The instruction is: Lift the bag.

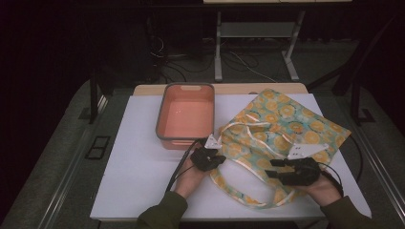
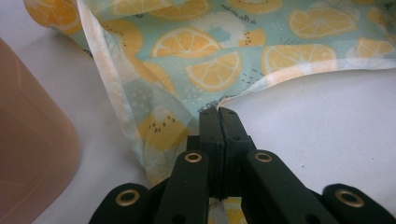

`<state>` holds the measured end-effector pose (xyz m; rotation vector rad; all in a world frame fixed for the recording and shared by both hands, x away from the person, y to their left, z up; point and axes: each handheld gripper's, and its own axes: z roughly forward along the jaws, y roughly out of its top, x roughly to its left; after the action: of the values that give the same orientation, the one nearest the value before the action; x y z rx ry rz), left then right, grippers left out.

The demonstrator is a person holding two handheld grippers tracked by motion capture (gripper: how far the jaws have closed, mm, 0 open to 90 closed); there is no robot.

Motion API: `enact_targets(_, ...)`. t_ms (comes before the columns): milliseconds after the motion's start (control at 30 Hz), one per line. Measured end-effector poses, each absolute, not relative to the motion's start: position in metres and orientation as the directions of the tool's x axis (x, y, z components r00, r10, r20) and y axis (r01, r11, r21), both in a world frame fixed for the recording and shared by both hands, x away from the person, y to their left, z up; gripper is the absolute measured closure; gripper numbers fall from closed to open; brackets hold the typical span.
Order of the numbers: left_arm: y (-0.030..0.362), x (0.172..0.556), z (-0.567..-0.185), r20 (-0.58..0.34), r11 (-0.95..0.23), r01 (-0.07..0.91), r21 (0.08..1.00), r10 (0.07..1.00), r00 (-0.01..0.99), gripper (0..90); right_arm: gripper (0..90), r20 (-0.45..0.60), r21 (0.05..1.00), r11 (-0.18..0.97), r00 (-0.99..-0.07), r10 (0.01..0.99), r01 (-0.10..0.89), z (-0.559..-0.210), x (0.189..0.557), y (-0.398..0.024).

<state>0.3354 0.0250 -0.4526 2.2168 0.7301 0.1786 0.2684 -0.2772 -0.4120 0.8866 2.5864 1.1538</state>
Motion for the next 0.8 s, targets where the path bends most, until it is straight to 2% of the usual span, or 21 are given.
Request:
enact_targets(133, 0.026, 0.336, -0.452, -0.117, -0.518, 0.46, 0.721, 0.564, 0.818, 89.1, 43.5, 0.069, 0.66, 0.585, -0.813, 0.578, 0.471, -0.43, 0.265, -0.27)
enact_targets(233, 0.027, 0.336, -0.45, -0.116, -0.503, 0.453, 0.736, 0.566, 0.816, 89.1, 43.9, 0.037, 0.62, 0.63, -0.82, 0.572, 0.468, -0.437, 0.264, -0.266)
enact_targets(300, 0.029, 0.336, -0.447, -0.126, -0.476, 0.449, 0.756, 0.567, 0.814, 89.2, 51.2, 0.037, 0.601, 0.641, -0.818, 0.574, 0.477, -0.441, 0.266, -0.267)
enact_targets(400, 0.031, 0.335, -0.441, -0.142, -0.439, 0.443, 0.782, 0.567, 0.811, 89.2, 69.9, 0.021, 0.602, 0.638, -0.808, 0.588, 0.48, -0.441, 0.27, -0.27)
enact_targets(533, 0.032, 0.335, -0.435, -0.151, -0.415, 0.436, 0.799, 0.563, 0.813, 89.2, 87.6, 0.017, 0.611, 0.629, -0.802, 0.596, 0.481, -0.442, 0.275, -0.274)
enact_targets(667, 0.034, 0.333, -0.427, -0.152, -0.385, 0.418, 0.823, 0.56, 0.814, 89.2, 89.6, -0.02, 0.623, 0.631, -0.796, 0.605, 0.463, -0.439, 0.278, -0.274)
enact_targets(800, 0.04, 0.33, -0.412, -0.169, -0.327, 0.402, 0.855, 0.557, 0.813, 89.3, 89.7, 0.003, 0.686, 0.569, -0.783, 0.622, 0.455, -0.429, 0.282, -0.28)
